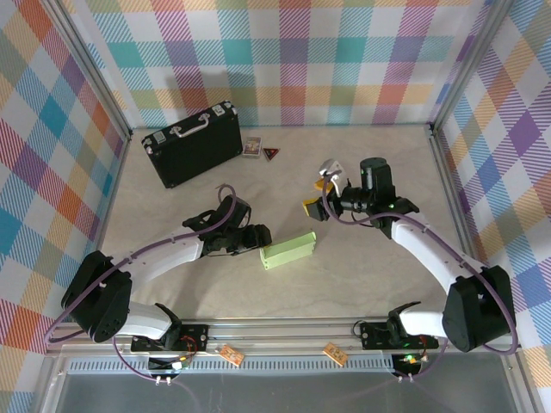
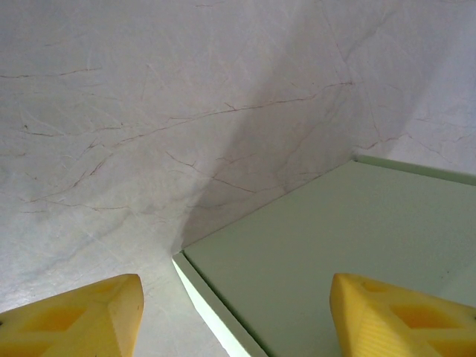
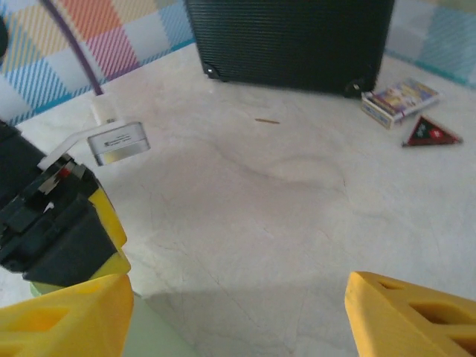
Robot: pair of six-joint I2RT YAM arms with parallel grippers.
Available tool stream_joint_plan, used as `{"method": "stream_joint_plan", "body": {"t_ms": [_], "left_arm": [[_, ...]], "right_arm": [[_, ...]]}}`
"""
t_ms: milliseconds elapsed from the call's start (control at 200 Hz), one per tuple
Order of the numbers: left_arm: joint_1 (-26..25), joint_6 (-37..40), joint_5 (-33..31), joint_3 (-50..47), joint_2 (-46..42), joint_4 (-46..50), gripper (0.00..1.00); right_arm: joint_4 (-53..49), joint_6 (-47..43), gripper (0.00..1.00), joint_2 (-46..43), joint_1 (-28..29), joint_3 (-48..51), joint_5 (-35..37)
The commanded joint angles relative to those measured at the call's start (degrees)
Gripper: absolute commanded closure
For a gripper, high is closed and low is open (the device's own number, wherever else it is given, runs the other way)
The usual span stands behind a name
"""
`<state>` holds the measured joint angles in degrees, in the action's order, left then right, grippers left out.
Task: Fold the paper box
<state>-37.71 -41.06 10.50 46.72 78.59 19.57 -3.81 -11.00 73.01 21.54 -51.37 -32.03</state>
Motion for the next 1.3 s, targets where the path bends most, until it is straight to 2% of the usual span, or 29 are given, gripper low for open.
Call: {"method": "stream_joint_plan", "body": {"t_ms": [0, 110, 145, 265, 345, 425, 765, 960, 1115, 1295], "left_arm": [[0.0, 0.9, 0.5, 0.7, -0.1, 1.9, 0.33], [0.1, 1.0, 0.6, 0.8, 0.4, 1.5, 0.33], [0.0, 1.1, 0.7, 1.0, 0.7, 1.5, 0.33], [0.1, 1.3, 0.7, 1.3, 1.2, 1.3, 0.33], [0.0, 1.5, 0.5, 1.3, 1.7, 1.4, 0.33], [0.0, 1.5, 0.5, 1.3, 2.0, 1.2, 0.33], [0.0, 1.6, 0.6, 1.1, 2.9, 0.6, 0.33], [0.0, 1.6, 0.7, 0.6, 3.1, 0.0, 0.33], [0.0, 1.6, 0.6, 0.3, 2.8, -0.1, 0.33], [0.0, 2.0, -0.7, 0.3, -0.9, 1.0, 0.30]], "right_arm": [[0.7, 12.8, 0.29, -4.7, -0.3, 2.8, 4.4], [1.9, 21.7, 0.24, -10.1, -0.6, 7.0, 13.9], [1.6, 23.9, 0.23, -11.2, -0.9, 7.9, 14.0], [0.0, 30.6, 0.10, -11.4, -1.2, 9.2, 11.3], [-0.3, 31.9, 0.14, -8.7, -1.0, 9.4, 4.0], [-2.4, 36.2, 0.18, -4.9, -0.9, 9.1, 2.3], [-2.3, 41.2, 0.25, 4.2, 6.8, 9.7, 5.4], [-0.8, 41.8, 0.26, 4.1, 7.5, 12.4, 6.8], [-0.8, 41.0, 0.29, 8.3, 9.0, 12.5, 8.1], [1.1, 41.0, 0.31, 10.0, 9.3, 14.0, 9.1]]}}
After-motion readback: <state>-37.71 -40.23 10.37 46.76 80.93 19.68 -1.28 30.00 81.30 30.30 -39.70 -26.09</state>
